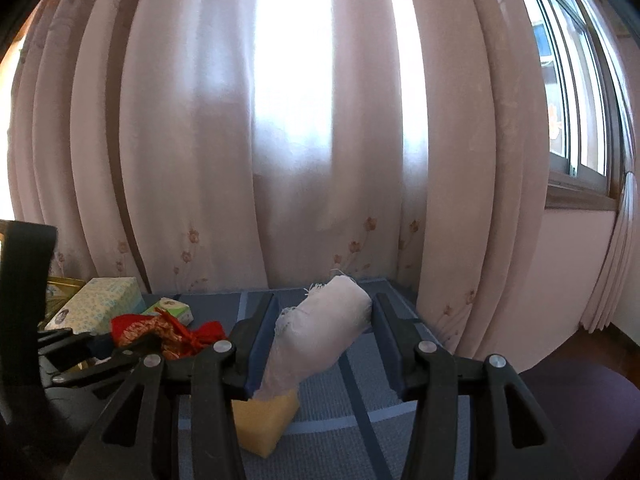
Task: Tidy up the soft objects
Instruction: 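Lift the red pouch with the left gripper while the right holds the gauze roll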
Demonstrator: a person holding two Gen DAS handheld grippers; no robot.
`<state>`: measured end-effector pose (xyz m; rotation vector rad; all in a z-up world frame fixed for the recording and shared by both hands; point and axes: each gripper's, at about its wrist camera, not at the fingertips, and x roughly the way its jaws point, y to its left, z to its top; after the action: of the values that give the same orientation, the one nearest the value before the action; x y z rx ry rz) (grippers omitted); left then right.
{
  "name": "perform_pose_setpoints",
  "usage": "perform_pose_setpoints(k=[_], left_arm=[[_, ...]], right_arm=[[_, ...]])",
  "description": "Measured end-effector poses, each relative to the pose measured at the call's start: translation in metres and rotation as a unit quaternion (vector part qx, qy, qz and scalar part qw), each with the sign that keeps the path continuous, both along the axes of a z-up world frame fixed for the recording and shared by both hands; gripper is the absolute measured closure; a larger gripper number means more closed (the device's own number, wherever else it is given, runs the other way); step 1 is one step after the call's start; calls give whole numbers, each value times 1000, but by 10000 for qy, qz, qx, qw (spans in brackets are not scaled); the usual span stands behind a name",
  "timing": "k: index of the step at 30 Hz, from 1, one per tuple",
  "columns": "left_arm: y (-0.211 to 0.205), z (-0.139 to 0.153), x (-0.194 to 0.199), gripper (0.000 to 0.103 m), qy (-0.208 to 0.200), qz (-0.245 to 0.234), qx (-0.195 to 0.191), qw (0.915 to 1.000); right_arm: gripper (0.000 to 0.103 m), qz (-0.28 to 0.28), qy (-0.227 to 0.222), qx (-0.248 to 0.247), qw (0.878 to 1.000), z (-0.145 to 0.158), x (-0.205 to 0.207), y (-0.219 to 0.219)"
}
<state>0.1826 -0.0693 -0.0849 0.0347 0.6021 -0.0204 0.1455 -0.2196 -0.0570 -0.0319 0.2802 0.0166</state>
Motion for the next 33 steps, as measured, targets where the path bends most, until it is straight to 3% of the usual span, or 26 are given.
perform_pose_setpoints(k=[21, 33], left_arm=[[15, 17, -44, 86, -1162, 426, -67, 9923], [26, 20, -61, 86, -1417, 666, -18, 9877]], right_arm=[[53, 247, -114, 222, 9994, 1, 0, 2], [53, 407, -139, 242, 9988, 2, -1, 9]])
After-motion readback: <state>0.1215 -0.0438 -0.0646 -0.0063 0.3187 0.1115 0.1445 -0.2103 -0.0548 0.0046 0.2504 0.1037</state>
